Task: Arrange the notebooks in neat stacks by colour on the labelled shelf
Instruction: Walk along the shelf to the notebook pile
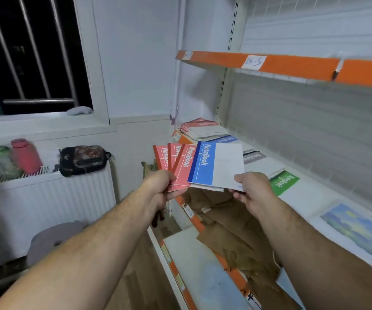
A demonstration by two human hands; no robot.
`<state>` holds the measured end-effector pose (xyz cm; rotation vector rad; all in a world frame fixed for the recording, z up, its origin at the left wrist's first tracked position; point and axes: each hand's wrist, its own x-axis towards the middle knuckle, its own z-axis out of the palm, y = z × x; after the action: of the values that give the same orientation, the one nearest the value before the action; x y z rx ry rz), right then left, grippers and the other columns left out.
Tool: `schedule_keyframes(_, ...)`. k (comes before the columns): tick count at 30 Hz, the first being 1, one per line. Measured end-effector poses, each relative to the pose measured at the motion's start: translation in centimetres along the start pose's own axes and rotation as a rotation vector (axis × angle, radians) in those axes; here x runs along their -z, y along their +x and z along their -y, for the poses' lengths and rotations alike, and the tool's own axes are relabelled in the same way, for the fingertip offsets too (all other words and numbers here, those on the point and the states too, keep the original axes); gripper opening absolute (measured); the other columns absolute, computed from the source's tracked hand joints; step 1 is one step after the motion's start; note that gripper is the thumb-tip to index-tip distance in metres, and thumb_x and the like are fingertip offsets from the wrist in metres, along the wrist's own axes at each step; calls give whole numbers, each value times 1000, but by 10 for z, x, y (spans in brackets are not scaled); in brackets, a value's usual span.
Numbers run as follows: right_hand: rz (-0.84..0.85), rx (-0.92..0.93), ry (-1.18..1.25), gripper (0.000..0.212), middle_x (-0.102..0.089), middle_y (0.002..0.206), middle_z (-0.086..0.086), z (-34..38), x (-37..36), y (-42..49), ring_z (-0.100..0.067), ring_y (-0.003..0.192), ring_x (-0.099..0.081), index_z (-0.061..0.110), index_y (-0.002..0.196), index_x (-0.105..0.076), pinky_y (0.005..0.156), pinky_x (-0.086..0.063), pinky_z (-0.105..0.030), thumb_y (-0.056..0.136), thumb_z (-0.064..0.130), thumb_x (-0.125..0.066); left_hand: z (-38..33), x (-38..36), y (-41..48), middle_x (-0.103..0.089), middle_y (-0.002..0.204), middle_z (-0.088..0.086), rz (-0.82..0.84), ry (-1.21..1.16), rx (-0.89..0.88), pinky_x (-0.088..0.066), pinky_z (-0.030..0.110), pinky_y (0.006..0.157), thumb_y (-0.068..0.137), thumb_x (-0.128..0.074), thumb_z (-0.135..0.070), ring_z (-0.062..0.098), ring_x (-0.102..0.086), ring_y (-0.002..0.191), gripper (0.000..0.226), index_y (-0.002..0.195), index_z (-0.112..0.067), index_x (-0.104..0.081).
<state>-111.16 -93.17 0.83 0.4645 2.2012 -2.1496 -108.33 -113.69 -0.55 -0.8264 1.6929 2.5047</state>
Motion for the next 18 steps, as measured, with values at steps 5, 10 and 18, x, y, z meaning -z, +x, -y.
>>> schedule_keyframes(5, -21, -2, 19, 8, -68, 79, -12, 15, -40, 53, -19, 56, -62, 7, 92, -60, 43, -44, -24, 94, 3, -53, -32, 3, 64, -72, 97, 13, 41, -10, 15, -61, 33, 53, 99, -50, -3, 24, -74, 79, 10, 106, -10, -51)
schedule_keyframes(10, -29, 10, -3, 16, -67, 71, -8, 35, -76, 120, -19, 61, -64, 10, 82, -56, 55, -49, -27, 96, 4, -52, -62, -11, 139, -73, 92, 15, 129, -2, 30, -57, 31, 45, 99, -48, -3, 23, -74, 71, 11, 108, -5, -53)
schedule_keyframes(18, 2, 35, 20, 13, -68, 84, -12, 70, -113, 227, -20, 55, -63, 8, 91, -61, 41, -42, -23, 92, -1, -51, -117, -49, 242, -73, 91, 14, 150, 61, -28, -60, 35, 52, 96, -43, -3, 25, -72, 77, 17, 104, -7, -57)
